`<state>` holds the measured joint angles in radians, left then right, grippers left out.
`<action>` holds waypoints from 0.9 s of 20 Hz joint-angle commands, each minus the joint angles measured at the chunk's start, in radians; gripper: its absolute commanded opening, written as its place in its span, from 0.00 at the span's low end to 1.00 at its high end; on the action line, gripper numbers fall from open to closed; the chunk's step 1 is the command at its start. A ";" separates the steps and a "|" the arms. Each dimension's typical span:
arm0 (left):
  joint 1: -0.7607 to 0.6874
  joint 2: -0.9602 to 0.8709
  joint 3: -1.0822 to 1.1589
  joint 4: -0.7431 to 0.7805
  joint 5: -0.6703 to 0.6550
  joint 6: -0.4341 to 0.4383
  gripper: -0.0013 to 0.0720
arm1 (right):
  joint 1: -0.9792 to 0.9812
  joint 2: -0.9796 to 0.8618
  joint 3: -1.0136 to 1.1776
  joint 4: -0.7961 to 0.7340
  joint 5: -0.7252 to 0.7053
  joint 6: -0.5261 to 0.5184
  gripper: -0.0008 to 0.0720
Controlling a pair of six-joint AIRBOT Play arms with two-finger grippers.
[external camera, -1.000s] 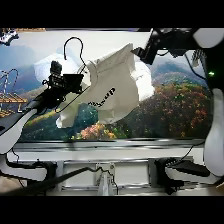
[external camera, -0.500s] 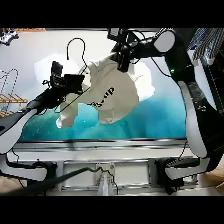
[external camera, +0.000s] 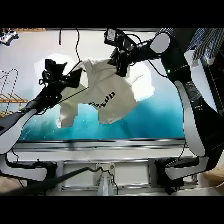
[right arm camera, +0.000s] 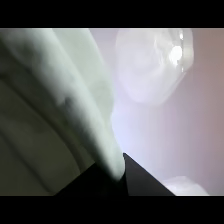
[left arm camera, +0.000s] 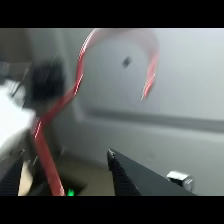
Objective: Fold the clothes and pants, and hang the long-sleeved shirts on hangers.
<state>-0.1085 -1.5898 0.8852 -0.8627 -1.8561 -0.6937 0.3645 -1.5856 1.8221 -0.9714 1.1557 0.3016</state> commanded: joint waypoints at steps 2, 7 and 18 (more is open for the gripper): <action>0.027 0.000 0.000 -0.348 0.016 0.105 0.80 | 0.031 0.036 0.001 -0.009 0.053 -0.004 0.04; 0.050 0.022 0.019 -0.521 0.179 0.257 0.64 | 0.074 0.111 0.001 -0.024 0.118 0.000 0.04; 0.349 0.489 0.059 0.089 1.139 0.380 0.04 | 0.011 0.269 0.001 -0.150 0.050 0.399 0.04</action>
<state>0.1734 -1.2716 0.9421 -0.9699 -1.1599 -0.3313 0.4049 -1.3476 1.8221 -1.1042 1.2285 0.5545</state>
